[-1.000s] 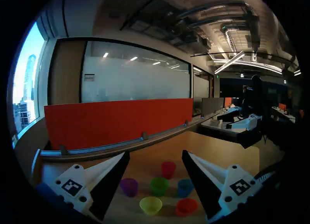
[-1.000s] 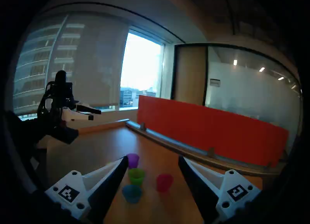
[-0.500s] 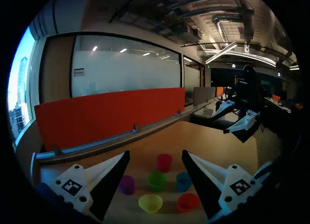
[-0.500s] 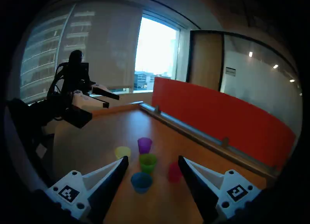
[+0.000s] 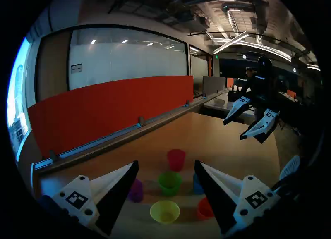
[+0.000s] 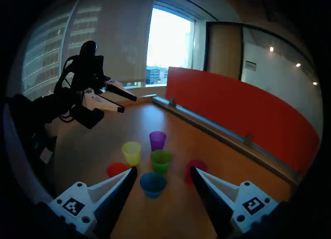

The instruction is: Pour water

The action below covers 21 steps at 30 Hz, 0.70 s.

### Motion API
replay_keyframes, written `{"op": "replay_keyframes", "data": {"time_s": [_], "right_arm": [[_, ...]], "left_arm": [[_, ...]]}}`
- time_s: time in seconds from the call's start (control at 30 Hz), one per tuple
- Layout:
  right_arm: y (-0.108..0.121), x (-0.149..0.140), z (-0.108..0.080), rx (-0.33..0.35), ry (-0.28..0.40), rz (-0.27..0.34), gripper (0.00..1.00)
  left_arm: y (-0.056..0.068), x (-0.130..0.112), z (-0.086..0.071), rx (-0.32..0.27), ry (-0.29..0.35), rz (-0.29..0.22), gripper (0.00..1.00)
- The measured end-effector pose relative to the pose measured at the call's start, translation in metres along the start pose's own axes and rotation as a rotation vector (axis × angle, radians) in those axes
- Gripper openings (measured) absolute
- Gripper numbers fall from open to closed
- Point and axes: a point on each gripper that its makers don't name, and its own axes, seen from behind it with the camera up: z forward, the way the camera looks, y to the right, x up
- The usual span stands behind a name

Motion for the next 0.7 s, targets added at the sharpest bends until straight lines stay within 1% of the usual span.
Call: {"op": "replay_keyframes", "data": {"time_s": [0.17, 0.37, 0.7], "right_arm": [[-0.002, -0.017, 0.012, 0.011, -0.031, -0.003, 0.99], [-0.005, -0.034, 0.022, 0.023, -0.062, -0.013, 0.99], [-0.007, -0.043, 0.025, 0.035, -0.077, 0.004, 0.99]], "left_arm": [[-0.001, -0.018, 0.017, -0.01, -0.049, 0.018, 1.0], [0.002, -0.038, 0.035, -0.029, -0.103, 0.053, 1.0], [0.006, -0.056, 0.053, -0.07, -0.154, 0.062, 1.0]]}}
